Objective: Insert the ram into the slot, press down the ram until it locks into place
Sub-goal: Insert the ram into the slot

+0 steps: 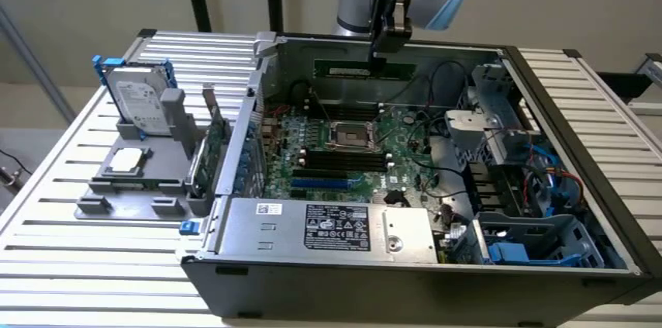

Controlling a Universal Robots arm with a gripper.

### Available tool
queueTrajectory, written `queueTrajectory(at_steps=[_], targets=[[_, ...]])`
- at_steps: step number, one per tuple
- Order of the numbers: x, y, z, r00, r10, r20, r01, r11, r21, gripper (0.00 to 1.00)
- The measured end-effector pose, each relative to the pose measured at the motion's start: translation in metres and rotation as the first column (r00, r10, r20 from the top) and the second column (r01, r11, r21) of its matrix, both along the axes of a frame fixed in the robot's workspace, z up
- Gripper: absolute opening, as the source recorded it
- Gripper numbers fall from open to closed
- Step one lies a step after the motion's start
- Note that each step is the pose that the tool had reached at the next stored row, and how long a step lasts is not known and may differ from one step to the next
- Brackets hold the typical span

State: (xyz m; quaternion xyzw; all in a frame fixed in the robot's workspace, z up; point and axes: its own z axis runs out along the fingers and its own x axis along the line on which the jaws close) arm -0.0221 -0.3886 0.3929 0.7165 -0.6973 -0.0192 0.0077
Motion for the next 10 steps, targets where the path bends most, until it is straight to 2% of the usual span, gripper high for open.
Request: queueTrajectory(at_steps=[10], targets=[[-0.002,0.0006,-0.0179,1.0,-0.004,0.0001,0.004,1.0,-0.0007,0.13]])
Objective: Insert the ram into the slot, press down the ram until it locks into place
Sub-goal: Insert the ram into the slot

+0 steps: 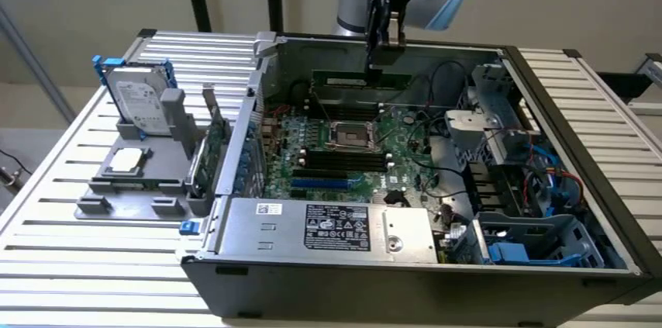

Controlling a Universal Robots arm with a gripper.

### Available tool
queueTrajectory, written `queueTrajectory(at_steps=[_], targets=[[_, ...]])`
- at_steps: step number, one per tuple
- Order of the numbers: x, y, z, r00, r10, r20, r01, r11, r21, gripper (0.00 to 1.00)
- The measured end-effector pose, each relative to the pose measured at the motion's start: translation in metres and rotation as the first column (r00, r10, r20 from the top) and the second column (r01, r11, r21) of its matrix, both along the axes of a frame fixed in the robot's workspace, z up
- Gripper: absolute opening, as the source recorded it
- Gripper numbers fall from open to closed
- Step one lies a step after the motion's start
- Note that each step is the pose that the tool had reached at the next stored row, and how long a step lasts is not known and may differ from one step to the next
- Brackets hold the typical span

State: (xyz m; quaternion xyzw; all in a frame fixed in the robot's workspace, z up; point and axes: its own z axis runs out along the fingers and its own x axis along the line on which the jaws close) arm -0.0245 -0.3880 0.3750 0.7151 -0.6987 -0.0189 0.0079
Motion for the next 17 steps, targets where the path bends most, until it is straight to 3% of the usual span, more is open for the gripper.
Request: queueTrajectory(at_steps=[17], targets=[[-0.003,0.0035,-0.0309,1.0,-0.002,0.0,0.002,1.0,0.0,0.13]])
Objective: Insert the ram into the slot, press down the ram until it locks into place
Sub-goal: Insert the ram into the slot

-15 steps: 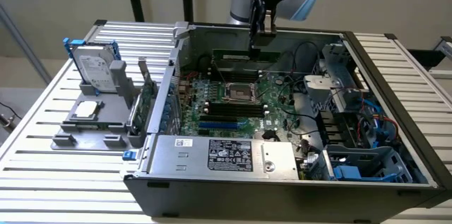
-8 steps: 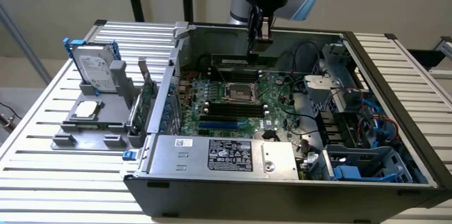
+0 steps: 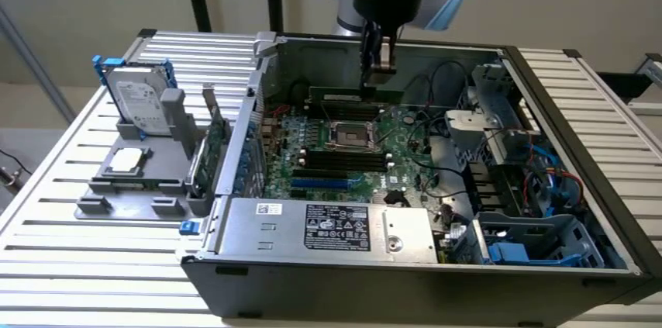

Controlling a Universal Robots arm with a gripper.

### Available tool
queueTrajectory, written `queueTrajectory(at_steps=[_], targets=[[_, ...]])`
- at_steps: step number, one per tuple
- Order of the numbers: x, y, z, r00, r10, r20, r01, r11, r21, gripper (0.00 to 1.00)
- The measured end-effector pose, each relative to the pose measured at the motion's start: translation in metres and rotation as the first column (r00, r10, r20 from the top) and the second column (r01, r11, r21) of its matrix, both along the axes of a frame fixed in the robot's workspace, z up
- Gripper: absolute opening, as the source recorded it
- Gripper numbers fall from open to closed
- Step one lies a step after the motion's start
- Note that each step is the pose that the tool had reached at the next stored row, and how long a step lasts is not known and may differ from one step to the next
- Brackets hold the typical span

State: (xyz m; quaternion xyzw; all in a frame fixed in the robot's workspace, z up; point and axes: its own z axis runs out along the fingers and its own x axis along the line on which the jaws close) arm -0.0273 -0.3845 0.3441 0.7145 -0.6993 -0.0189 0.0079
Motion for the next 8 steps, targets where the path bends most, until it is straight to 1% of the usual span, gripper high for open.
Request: queueTrajectory(at_steps=[8], targets=[[0.0,0.0012,-0.0146,1.0,0.0,0.0,0.0,1.0,0.0,0.13]])
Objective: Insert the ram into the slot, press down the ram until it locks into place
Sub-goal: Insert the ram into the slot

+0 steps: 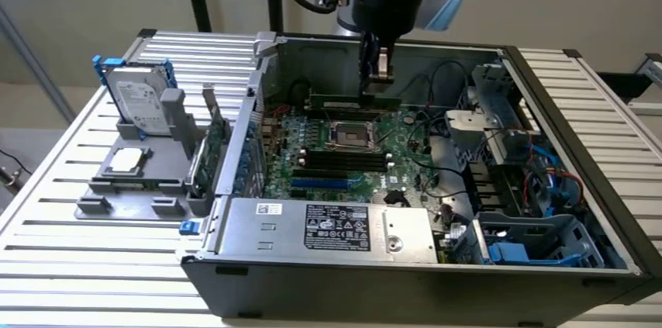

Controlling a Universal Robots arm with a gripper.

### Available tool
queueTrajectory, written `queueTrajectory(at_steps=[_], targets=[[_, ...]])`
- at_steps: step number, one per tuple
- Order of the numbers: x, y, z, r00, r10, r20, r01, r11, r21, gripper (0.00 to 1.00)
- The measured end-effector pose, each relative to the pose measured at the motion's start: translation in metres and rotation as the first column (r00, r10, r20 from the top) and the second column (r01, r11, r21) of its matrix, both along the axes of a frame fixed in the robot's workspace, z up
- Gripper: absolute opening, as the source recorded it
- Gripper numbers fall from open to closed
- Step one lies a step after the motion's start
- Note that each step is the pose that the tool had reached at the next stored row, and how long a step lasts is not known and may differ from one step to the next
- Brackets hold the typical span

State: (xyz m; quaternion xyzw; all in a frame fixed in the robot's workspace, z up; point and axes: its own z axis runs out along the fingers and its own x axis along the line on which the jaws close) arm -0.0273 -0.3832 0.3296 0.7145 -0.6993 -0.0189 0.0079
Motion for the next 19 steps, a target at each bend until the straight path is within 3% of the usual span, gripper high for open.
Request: queueTrajectory(at_steps=[19], targets=[[0.001,0.0003,-0.0346,1.0,0.0,0.0,0.0,1.0,0.0001,0.13]])
